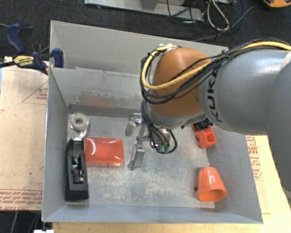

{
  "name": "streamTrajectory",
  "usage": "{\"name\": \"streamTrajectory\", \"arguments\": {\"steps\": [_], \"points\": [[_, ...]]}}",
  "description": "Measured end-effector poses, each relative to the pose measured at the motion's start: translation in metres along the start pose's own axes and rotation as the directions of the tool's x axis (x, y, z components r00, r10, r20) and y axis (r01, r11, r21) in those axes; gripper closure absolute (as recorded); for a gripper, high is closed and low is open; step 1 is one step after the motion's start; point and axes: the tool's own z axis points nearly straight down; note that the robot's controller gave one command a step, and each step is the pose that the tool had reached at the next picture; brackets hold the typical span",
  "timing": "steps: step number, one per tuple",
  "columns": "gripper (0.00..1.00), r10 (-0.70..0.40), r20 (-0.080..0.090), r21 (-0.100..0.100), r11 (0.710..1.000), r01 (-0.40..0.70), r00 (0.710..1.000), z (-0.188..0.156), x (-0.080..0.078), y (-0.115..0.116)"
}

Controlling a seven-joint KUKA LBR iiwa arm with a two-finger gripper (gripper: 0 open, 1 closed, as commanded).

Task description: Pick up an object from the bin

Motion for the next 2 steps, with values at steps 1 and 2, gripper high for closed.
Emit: {"name": "streamTrajectory", "arguments": {"steps": [1, 2], "points": [[0.00, 0.004, 0.007, -0.001, 1.000, -0.004, 1.000, -0.005, -0.002, -0.001], [0.00, -0.125, 0.006, -0.001, 0.992, 0.125, 0.992, 0.037, -0.019, 0.038]]}}
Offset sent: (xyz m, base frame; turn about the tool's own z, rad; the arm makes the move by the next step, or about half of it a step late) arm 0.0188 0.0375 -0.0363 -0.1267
